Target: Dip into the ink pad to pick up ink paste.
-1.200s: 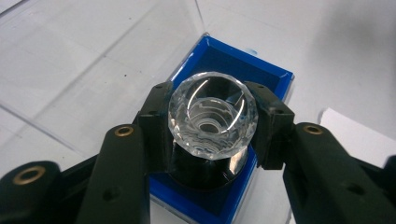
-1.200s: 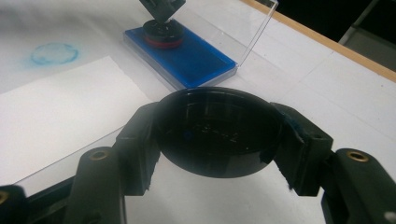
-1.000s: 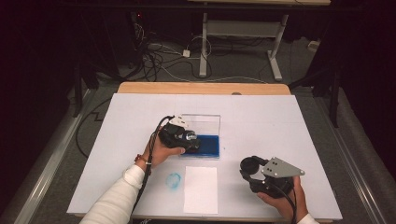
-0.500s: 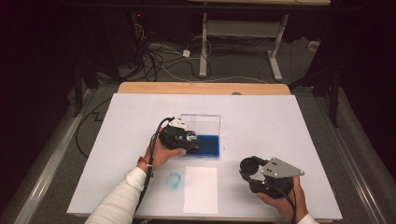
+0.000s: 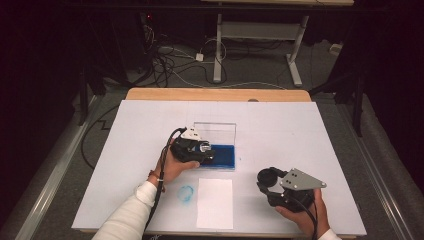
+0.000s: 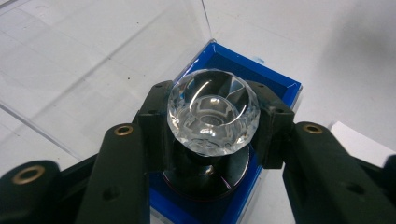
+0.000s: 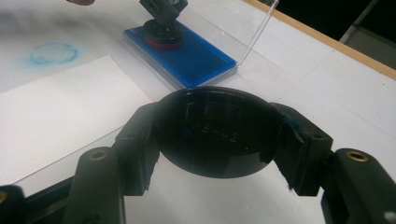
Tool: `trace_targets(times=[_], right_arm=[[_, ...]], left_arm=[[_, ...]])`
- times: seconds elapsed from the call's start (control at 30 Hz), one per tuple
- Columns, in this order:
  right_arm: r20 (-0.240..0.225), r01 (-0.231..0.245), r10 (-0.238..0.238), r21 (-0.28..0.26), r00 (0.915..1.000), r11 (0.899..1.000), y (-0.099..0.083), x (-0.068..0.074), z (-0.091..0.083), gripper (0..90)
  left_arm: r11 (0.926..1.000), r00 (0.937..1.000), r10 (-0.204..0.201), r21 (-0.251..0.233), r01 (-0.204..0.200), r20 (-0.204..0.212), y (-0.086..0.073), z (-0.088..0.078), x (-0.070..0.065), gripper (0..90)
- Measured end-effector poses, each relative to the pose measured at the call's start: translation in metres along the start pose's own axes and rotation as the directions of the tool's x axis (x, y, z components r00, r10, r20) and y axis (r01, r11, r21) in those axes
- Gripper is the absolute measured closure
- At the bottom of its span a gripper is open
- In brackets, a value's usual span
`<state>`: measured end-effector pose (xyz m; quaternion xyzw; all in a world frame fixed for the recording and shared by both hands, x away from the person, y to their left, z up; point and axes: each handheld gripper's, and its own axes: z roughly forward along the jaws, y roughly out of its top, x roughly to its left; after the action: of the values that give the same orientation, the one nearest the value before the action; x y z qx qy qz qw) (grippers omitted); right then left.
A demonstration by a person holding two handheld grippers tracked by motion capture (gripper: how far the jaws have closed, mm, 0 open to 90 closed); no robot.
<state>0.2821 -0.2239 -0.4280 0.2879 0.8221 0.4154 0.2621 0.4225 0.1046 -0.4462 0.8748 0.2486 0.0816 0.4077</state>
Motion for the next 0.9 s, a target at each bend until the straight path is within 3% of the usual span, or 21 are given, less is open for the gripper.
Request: trace_targets(times=[0.73, 0.9], right_arm=[[0.015, -0.005, 0.005, 0.001, 0.9999, 1.000, -0.0004, -0.0025, -0.0021, 38.2], [0.019, -0.006, 0.006, -0.004, 0.9998, 1.000, 0.0002, -0.0028, -0.0037, 38.3]], left_arm=[[0.9998, 0.9997, 0.019, 0.000, -0.019, -0.012, -0.0001, -0.0010, -0.0013, 54.3], [0.9985, 0.9985, 0.051, 0.020, -0.051, -0.021, 0.0019, -0.0034, -0.0038, 54.3]])
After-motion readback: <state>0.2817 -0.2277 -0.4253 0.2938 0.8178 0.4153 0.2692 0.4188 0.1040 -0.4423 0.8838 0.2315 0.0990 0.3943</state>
